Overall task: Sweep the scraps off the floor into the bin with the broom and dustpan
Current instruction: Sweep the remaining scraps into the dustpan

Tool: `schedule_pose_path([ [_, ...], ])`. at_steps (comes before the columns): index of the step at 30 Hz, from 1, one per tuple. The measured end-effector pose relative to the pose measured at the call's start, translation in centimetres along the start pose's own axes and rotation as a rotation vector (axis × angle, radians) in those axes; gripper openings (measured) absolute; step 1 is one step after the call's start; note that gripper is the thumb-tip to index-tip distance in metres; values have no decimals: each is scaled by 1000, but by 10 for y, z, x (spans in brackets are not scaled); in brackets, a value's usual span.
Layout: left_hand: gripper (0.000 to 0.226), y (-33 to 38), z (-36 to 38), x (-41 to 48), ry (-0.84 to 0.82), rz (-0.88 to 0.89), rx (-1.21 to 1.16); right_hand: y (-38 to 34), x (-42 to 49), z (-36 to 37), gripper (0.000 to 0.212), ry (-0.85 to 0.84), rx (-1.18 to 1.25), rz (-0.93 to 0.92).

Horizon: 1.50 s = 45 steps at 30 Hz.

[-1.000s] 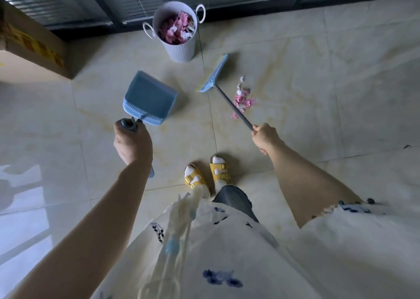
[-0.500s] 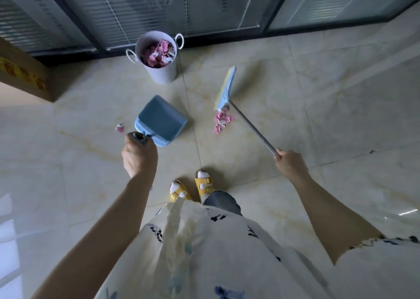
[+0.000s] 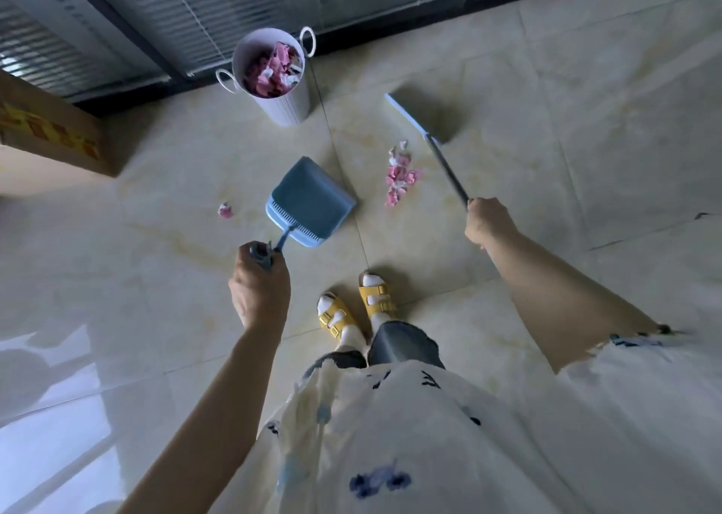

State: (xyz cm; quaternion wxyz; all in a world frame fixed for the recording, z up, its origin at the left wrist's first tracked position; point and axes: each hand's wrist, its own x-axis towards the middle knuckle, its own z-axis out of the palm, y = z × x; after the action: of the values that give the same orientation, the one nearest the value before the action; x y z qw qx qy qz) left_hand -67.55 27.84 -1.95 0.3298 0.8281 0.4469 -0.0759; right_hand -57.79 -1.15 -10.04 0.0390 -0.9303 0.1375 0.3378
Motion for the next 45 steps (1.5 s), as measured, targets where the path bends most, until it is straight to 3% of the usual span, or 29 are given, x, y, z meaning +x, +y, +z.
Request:
schedule_pose_path([
  [11, 24, 3, -2, -16, -66, -19, 36, 29, -81, 18, 31, -77, -218, -153],
  [19, 14, 8, -14, -17, -140, 31, 29, 58, -84, -36, 56, -367, 361, -12],
  [23, 11, 0, -18, -11, -152, 59, 20, 60, -72, -51, 41, -240, 450, 41],
  [26, 15, -9, -17, -7, -118, 39, -7, 50, -44, -60, 28, -102, 340, 88],
  [30, 10, -19, -6, -3, -54, 20, -72, 29, 11, -63, 29, 14, 223, 141],
  [34, 4, -26, 6, -6, -8, 16, -79, 19, 52, -70, 16, -55, 135, 133],
  [37, 6, -27, 13, -7, 16, 47, -73, 13, 69, -73, 40, -133, 98, 192],
  [41, 8, -28, 15, -6, 49, 36, -59, 2, 56, -60, 16, -37, 2, 66],
  [43, 7, -28, 15, -6, 57, 15, -73, 5, 48, -43, 33, -30, -24, 12],
  [45, 7, -27, 15, -6, 57, -3, -95, 9, 32, -30, 36, -39, 17, 26],
])
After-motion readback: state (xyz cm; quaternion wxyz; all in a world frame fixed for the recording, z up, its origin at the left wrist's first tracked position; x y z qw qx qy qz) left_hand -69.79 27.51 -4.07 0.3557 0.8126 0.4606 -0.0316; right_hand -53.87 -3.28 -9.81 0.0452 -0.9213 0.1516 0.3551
